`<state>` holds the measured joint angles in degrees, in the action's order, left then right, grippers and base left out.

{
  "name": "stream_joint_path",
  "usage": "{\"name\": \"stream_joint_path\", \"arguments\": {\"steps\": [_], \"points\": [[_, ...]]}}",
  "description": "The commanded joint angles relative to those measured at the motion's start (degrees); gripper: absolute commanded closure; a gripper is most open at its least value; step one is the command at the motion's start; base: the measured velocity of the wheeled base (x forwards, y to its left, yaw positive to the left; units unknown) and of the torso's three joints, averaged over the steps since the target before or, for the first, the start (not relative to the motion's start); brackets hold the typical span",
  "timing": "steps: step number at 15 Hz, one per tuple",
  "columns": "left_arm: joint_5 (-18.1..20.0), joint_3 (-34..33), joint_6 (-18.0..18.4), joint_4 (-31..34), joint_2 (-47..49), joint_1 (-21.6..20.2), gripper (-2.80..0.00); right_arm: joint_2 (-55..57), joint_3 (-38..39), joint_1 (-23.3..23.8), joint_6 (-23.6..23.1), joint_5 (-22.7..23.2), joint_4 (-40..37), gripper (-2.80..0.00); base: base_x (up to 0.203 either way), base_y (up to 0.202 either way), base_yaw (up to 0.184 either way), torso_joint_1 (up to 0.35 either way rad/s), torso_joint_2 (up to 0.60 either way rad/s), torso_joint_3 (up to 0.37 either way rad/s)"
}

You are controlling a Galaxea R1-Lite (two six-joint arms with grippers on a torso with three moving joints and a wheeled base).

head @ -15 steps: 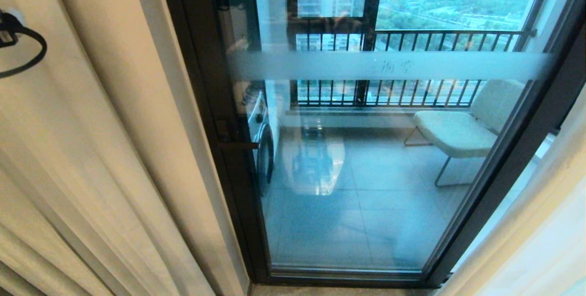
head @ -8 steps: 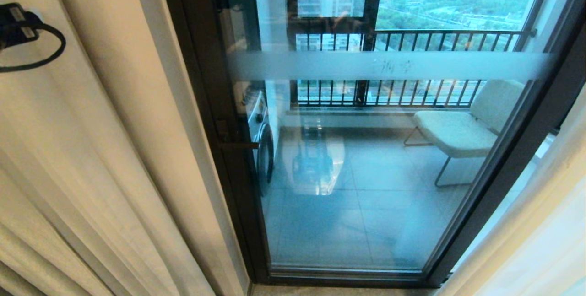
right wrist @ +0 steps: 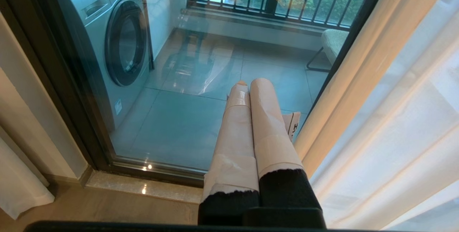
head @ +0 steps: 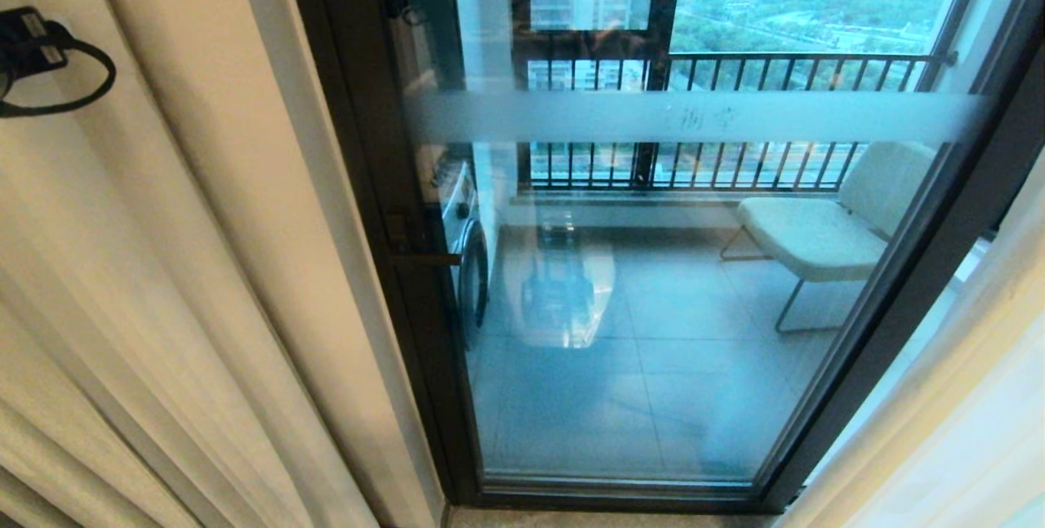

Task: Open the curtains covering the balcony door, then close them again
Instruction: Close the inner curtains on both sides

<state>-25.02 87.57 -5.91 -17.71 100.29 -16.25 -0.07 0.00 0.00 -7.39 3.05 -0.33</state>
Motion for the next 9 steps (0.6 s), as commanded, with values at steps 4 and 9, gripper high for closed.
{"name": "stream_joint_path", "arguments": {"steps": [4,9], "points": [[1.55,0.49,-0.07,-0.04,1.05,-0.27,-2.8,0.07,0.0,0.0,-0.08,0.03,-0.02,0.0,0.0,0.0,0.0,0.0,0.0,0.0],[1.48,0.27,-0.07,-0.04,0.56,-0.27,0.0,0.07,0.0,0.0,-0.08,0.03,-0.02,0.0,0.0,0.0,0.0,0.0,0.0,0.0]]}}
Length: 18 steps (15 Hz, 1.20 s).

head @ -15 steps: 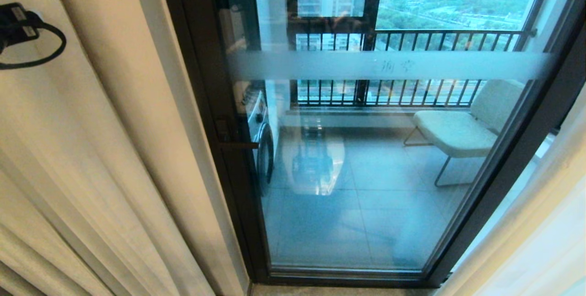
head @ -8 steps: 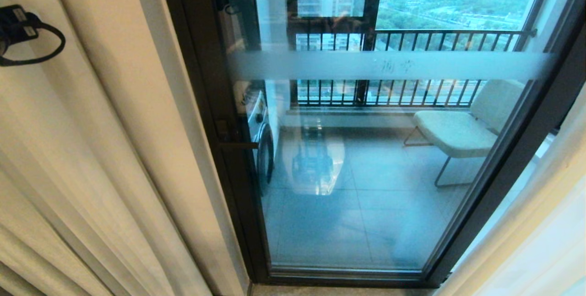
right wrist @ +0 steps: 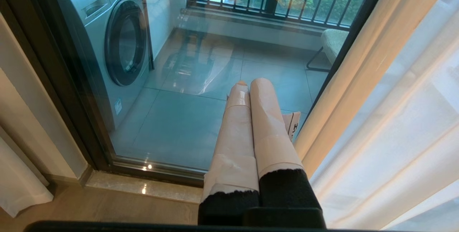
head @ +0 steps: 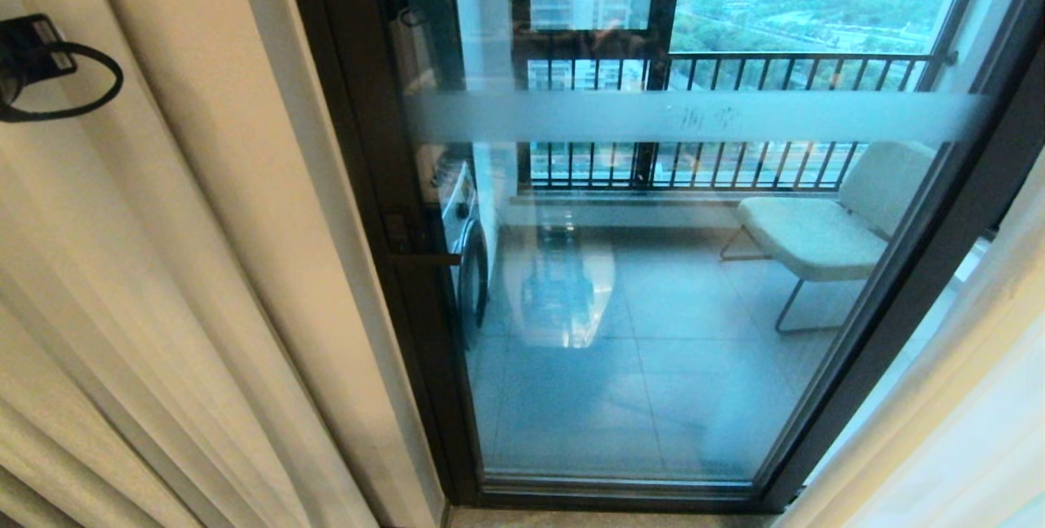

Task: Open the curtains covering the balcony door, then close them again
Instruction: Close the inner curtains on both sides

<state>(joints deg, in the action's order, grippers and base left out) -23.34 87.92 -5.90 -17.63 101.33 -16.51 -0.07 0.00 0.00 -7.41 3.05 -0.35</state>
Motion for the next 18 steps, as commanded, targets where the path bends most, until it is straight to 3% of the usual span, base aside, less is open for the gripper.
{"name": "stream_joint_path", "arguments": {"steps": [1,13,18], "points": [[-0.21,-0.28,-0.08,-0.13,-0.61,-0.1,0.0,0.07,0.0,0.0,-0.06,0.03,0.0,0.0,0.0,0.0,0.0,0.0,0.0,0.0],[-0.21,-4.99,-0.05,0.09,-7.53,-0.02,0.0,0.07,0.0,-0.06,-0.06,0.03,0.0,0.0,0.0,0.0,0.0,0.0,0.0,0.0],[-0.21,-7.75,0.01,0.08,-11.94,2.57,0.0,0.07,0.0,0.0,-0.06,0.03,0.0,0.0,0.0,0.0,0.0,0.0,0.0,0.0]]}}
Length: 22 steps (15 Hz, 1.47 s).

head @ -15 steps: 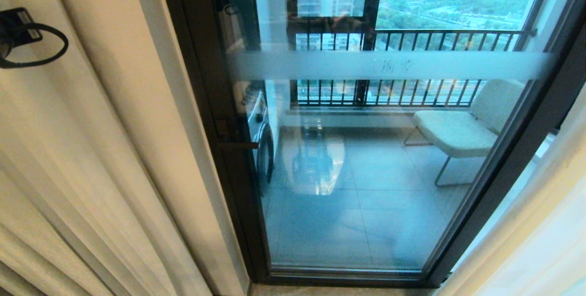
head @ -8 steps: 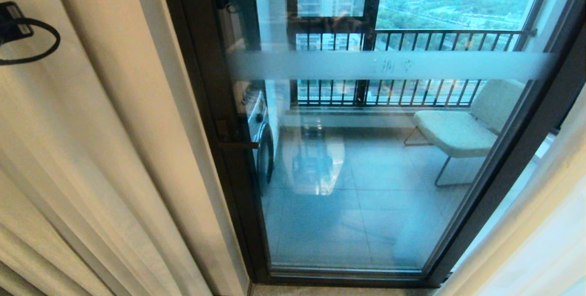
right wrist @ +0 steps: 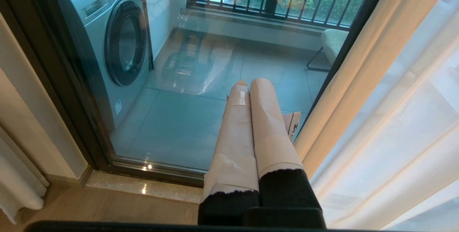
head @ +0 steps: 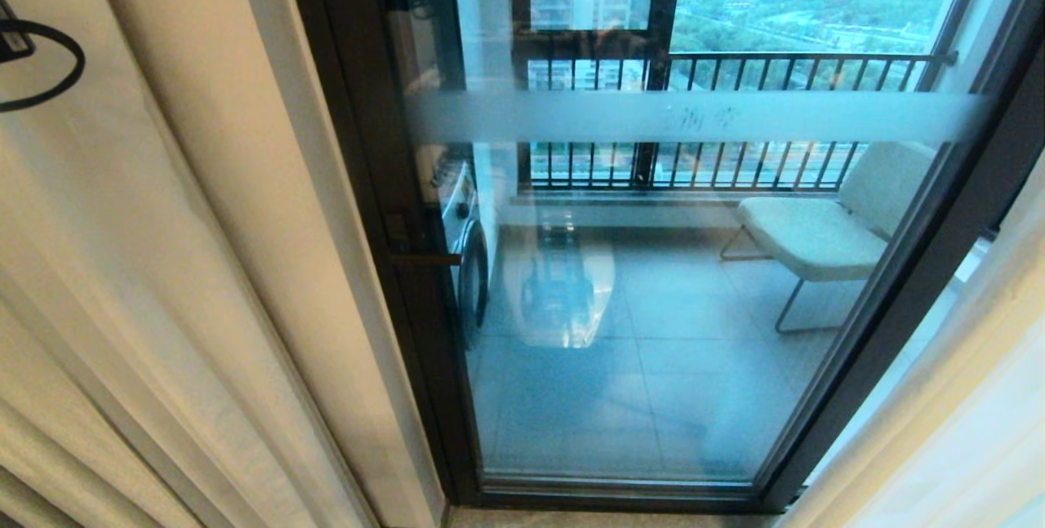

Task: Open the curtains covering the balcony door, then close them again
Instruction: Close the inner curtains on both sides

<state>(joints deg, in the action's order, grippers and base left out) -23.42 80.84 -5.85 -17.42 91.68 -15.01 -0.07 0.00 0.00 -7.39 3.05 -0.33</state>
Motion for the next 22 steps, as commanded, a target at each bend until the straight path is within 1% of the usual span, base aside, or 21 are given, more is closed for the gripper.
{"name": "stream_joint_path", "arguments": {"steps": [1,6,13,15,16,18,20,22], "points": [[-0.13,-0.76,-0.04,-0.08,-2.89,2.12,0.0,0.07,0.0,0.0,-0.08,0.03,0.07,0.0,0.0,0.0,0.0,0.0,0.0,0.0],[-0.05,-0.85,-0.35,0.01,-5.03,7.29,0.0,0.07,0.0,0.0,-0.08,0.03,-0.02,0.0,0.0,0.0,0.0,0.0,0.0,0.0],[-0.13,-0.9,-0.31,0.42,-7.91,19.04,0.0,0.07,0.0,0.0,-0.08,0.03,-0.02,0.0,0.0,0.0,0.0,0.0,0.0,0.0],[-0.14,-1.09,-0.31,2.51,-8.88,22.66,0.0,0.07,0.0,0.0,-0.08,0.03,-0.02,0.0,0.0,0.0,0.0,0.0,0.0,0.0],[-0.14,-1.39,-0.31,3.66,-9.2,24.19,0.0,0.07,0.0,0.0,-0.08,0.03,-0.02,0.0,0.0,0.0,0.0,0.0,0.0,0.0],[0.02,-2.71,-0.16,4.48,-10.09,25.7,0.0,0.07,0.0,0.0,-0.08,0.03,-0.02,0.0,0.0,0.0,0.0,0.0,0.0,0.0],[1.15,-3.46,-0.16,4.5,-10.59,26.64,0.0,0.07,0.0,0.0,-0.08,0.03,-0.02,0.0,0.0,0.0,0.0,0.0,0.0,0.0],[6.44,-4.49,-0.22,4.42,-11.49,26.44,0.0,0.07,0.0,0.0,-0.08,0.03,-0.02,0.0,0.0,0.0,0.0,0.0,0.0,0.0]]}}
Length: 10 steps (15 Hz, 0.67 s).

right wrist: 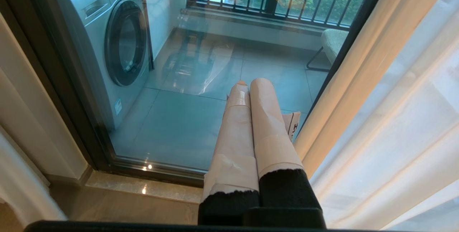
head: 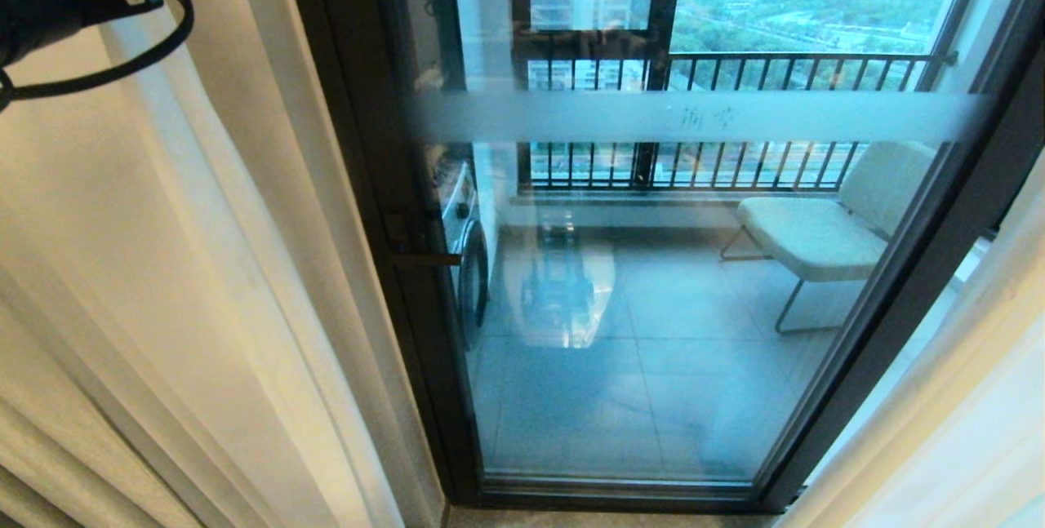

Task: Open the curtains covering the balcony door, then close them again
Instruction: Close the inner curtains on both sides

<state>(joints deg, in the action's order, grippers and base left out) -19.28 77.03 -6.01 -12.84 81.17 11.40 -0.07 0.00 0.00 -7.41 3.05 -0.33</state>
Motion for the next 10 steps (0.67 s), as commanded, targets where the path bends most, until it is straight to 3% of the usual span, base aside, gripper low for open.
{"name": "stream_joint_path", "arguments": {"steps": [1,3,10], "points": [[5.83,-1.04,-0.06,-0.17,-1.44,-0.54,0.0,0.07,0.0,0.0,-0.06,0.03,-0.02,0.0,0.0,0.0,0.0,0.0,0.0,0.0],[10.15,-1.27,-0.01,-0.17,-1.8,-1.63,0.0,0.07,0.0,0.0,-0.06,0.03,0.05,0.0,0.0,0.0,0.0,0.0,0.0,0.0],[14.96,-1.27,0.03,-0.17,-1.98,-1.73,0.0,0.07,0.0,0.0,-0.06,0.03,-0.02,0.0,0.0,0.0,0.0,0.0,0.0,0.0]]}}
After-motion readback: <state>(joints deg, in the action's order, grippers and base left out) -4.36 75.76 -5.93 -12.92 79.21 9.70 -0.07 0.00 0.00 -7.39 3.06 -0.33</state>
